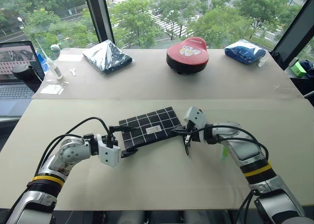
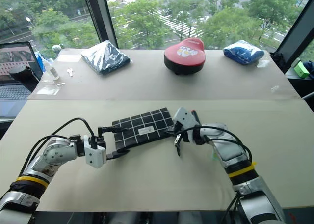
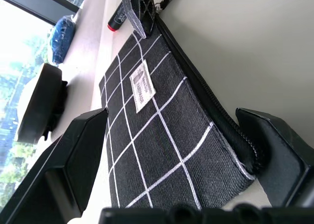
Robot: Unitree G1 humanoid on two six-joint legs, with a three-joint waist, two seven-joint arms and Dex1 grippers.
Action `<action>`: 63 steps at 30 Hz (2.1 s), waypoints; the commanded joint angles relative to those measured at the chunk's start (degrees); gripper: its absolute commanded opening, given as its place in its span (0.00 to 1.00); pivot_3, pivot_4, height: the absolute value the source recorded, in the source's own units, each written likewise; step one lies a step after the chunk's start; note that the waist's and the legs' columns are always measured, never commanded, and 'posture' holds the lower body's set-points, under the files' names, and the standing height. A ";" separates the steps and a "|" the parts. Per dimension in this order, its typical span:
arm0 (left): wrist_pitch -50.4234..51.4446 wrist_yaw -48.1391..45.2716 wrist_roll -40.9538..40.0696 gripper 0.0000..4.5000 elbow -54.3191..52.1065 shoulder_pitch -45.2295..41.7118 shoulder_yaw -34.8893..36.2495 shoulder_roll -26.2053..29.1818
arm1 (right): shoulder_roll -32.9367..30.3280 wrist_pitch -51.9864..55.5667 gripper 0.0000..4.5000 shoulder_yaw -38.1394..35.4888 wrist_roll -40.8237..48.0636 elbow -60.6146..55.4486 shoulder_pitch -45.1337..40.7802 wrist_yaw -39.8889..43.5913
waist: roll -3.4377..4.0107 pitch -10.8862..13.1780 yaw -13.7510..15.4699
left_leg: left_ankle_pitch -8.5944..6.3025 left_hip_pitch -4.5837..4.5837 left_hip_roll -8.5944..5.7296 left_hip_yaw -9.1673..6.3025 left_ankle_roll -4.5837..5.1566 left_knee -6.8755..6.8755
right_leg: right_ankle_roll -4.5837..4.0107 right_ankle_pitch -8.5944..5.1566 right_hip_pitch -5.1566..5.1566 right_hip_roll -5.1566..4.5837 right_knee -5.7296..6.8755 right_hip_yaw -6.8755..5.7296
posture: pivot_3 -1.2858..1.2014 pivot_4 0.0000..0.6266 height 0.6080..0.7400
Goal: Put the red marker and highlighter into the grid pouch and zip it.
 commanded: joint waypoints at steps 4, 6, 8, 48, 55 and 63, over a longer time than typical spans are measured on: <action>-7.23 0.49 -0.42 0.88 9.83 -3.78 -3.06 0.96 | -0.02 1.09 0.00 -2.38 2.17 -3.08 -0.29 0.68 | 0.00 0.00 -0.26 | 0.01 -0.06 0.01 0.01 -0.01 -0.01 | 0.00 0.00 -0.03 0.00 0.02 0.00 | 0.52 0.24 1.00; -8.22 -0.29 -2.17 0.74 11.60 -4.33 -4.00 1.08 | -0.16 1.26 0.00 -2.50 2.43 -3.42 -0.13 0.55 | 0.00 0.00 -0.38 | 0.01 -0.06 0.01 0.02 -0.02 -0.01 | 0.00 0.00 -0.04 0.00 0.02 -0.01 | 0.52 0.24 1.00; -8.66 -1.07 -3.74 0.60 12.47 -4.55 -4.85 1.29 | -0.37 1.50 0.00 -2.63 2.71 -3.91 0.17 0.44 | 0.00 0.00 -0.41 | 0.01 -0.07 0.02 0.03 -0.02 -0.01 | 0.00 0.00 -0.05 0.00 0.03 -0.01 | 0.52 0.24 1.00; 57.25 -9.60 -35.25 0.00 -27.77 1.36 4.33 -5.78 | -8.32 23.78 0.79 -17.85 17.84 -17.01 3.11 -6.81 | -0.06 0.03 -0.89 | -0.05 -0.32 0.10 0.04 0.08 0.02 | 0.04 -0.03 -0.15 0.08 -0.05 0.03 | 0.52 0.24 1.00; 57.25 -10.86 -33.42 0.00 -27.25 1.43 5.04 -7.21 | -5.24 18.54 0.79 -13.20 11.09 -9.91 0.98 -11.41 | -0.07 0.03 -0.36 | -0.01 -0.36 0.02 0.04 0.03 0.09 | 0.02 -0.02 -0.15 0.05 -0.06 0.08 | 0.52 0.24 1.00; 57.83 -10.86 -32.99 0.00 -28.44 2.20 6.02 -8.07 | -2.97 14.65 0.79 -11.10 8.14 -5.43 -1.70 -11.30 | -0.07 0.04 -0.45 | 0.03 -0.38 0.02 0.05 -0.04 0.11 | 0.02 -0.02 -0.17 0.05 -0.06 0.07 | 0.52 0.24 1.00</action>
